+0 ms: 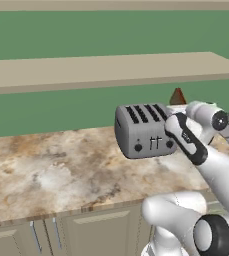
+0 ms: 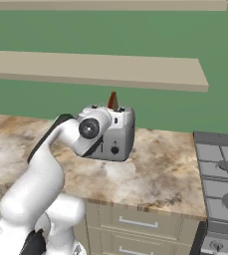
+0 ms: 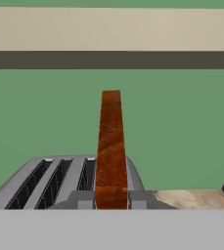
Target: Start the toaster. Once the lever pops up, take the bread to the plate on the dining counter.
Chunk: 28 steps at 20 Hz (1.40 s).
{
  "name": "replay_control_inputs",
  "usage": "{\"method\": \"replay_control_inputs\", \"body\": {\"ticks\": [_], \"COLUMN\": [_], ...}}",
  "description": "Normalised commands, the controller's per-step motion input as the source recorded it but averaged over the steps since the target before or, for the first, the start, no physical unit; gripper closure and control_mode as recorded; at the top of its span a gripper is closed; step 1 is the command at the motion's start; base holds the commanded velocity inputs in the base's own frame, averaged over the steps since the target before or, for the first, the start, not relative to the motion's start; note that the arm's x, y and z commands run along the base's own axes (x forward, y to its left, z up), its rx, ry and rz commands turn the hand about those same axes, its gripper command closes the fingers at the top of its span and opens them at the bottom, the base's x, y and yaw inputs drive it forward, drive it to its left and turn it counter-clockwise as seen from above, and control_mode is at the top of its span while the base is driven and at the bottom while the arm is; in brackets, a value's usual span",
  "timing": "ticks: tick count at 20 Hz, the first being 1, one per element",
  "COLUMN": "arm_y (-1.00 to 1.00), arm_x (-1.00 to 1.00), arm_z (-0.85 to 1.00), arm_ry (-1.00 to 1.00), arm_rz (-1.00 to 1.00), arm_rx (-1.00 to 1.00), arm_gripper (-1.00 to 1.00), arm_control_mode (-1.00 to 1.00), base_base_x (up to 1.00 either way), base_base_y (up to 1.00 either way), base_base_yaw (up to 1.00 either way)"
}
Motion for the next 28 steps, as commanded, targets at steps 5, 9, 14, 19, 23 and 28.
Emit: {"method": "replay_control_inputs", "body": {"ticks": [5, 9, 14, 19, 23, 28], "arm_y": [0.03, 0.06, 0.18, 0.24, 0.26, 0.24], "arm_x": [-0.96, -0.96, -0.77, -0.56, -0.26, -0.17], "arm_z": [0.08, 0.06, 0.15, 0.28, 0.20, 0.09], "arm_ry": [0.09, 0.26, 0.17, 0.06, 0.08, 0.10], "arm_rz": [0.00, 0.00, 0.00, 0.00, 0.00, 0.00], "arm_rx": [0.00, 0.00, 0.00, 0.00, 0.00, 0.00], "arm_gripper": [1.00, 1.00, 1.00, 1.00, 1.00, 1.00], "arm_control_mode": [-1.00, -1.00, -1.00, -1.00, -1.00, -1.00], "base_base_x": [0.00, 0.00, 0.00, 0.00, 0.00, 0.00], "base_base_y": [0.00, 0.00, 0.00, 0.00, 0.00, 0.00], "base_base_yaw": [0.00, 0.00, 0.00, 0.00, 0.00, 0.00]}}
